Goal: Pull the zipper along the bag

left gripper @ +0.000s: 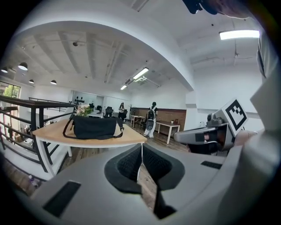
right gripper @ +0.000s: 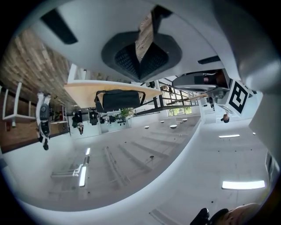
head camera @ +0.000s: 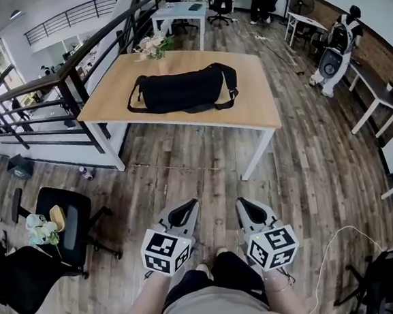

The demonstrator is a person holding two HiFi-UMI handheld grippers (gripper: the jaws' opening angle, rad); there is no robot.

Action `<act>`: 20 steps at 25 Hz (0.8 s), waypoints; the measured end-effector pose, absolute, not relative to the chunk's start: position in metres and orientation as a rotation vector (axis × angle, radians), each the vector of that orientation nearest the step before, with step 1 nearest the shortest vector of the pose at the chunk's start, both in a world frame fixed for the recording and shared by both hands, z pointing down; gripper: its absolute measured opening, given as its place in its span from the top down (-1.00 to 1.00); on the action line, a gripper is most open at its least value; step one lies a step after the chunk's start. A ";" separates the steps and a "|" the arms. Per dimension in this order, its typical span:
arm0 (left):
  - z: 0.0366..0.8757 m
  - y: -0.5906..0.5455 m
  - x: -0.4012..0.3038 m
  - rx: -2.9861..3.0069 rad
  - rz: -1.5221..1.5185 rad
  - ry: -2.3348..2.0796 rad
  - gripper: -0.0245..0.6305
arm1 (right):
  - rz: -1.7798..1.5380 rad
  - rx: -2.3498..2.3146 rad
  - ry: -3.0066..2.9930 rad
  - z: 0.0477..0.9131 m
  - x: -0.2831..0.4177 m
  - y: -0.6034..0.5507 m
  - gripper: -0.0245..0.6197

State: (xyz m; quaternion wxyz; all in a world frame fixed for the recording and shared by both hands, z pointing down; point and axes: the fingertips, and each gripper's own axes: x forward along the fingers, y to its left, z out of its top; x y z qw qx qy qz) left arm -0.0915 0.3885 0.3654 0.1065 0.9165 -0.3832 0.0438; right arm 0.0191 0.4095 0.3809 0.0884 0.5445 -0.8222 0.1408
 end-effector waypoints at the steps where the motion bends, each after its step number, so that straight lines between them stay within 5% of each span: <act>1: 0.368 0.386 -0.093 2.695 0.138 -1.128 0.86 | 0.437 1.629 -2.443 0.382 0.022 0.408 0.90; 20: 0.372 0.190 -0.051 2.588 0.130 -1.321 0.86 | 0.322 1.489 -2.528 0.370 0.061 0.195 0.90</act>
